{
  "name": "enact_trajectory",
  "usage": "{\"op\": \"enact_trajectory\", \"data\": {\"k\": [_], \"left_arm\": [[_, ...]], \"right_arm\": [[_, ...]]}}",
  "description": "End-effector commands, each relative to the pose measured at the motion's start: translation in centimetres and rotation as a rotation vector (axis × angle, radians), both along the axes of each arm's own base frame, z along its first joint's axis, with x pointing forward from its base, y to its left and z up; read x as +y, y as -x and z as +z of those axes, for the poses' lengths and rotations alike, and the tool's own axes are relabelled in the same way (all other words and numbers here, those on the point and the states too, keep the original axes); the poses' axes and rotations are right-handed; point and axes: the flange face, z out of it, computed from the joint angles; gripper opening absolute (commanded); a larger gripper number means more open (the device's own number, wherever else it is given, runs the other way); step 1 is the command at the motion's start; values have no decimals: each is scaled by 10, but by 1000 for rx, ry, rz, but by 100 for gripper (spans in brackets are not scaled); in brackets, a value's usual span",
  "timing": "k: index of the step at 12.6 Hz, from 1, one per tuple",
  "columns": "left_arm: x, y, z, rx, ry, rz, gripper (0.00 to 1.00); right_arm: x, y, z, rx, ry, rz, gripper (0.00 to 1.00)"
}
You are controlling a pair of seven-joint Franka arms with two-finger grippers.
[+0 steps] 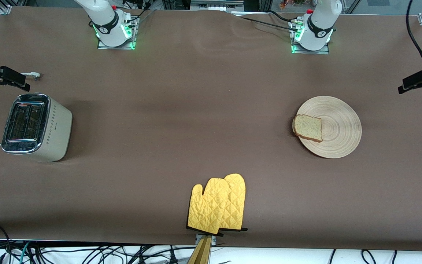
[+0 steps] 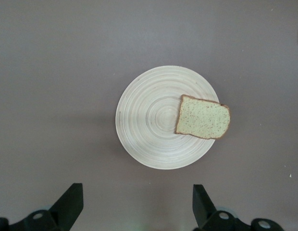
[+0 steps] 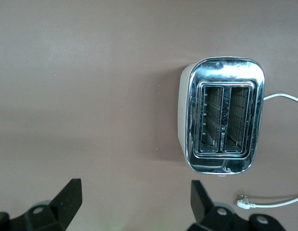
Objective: Move plate and put bread in toaster
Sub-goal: 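Lower the left gripper to the wooden plate's rim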
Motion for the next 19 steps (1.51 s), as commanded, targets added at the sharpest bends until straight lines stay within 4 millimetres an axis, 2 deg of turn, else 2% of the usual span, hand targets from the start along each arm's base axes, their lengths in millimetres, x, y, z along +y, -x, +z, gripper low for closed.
{"op": "enact_trajectory", "data": {"k": [1,3,4,7,8,9,11,14,19], "left_arm": [[59,-17,-59,38,138,-49,100],[124,-23,-121,39,276,-85,100],[137,-29,-155,57,329,-84,100],[167,-33,-226,68,465,-75,100],[171,-31,-253,80,507,-86,100],[176,-28,-271,90,532,-82,100],[176,-26,-306,104,593,-75,100],[173,-21,-349,63,696,-161,100],[161,-15,-392,72,791,-127,100]], "right_arm": [[-2,0,4,3,2,4,100],[-2,0,4,3,2,4,100],[-2,0,4,3,2,4,100],[-3,0,3,6,2,2,100],[-3,0,4,3,2,2,100],[-3,0,3,6,2,2,100],[-2,0,4,5,2,4,100],[-2,0,3,6,2,4,100],[-1,0,3,6,2,5,100]]}}
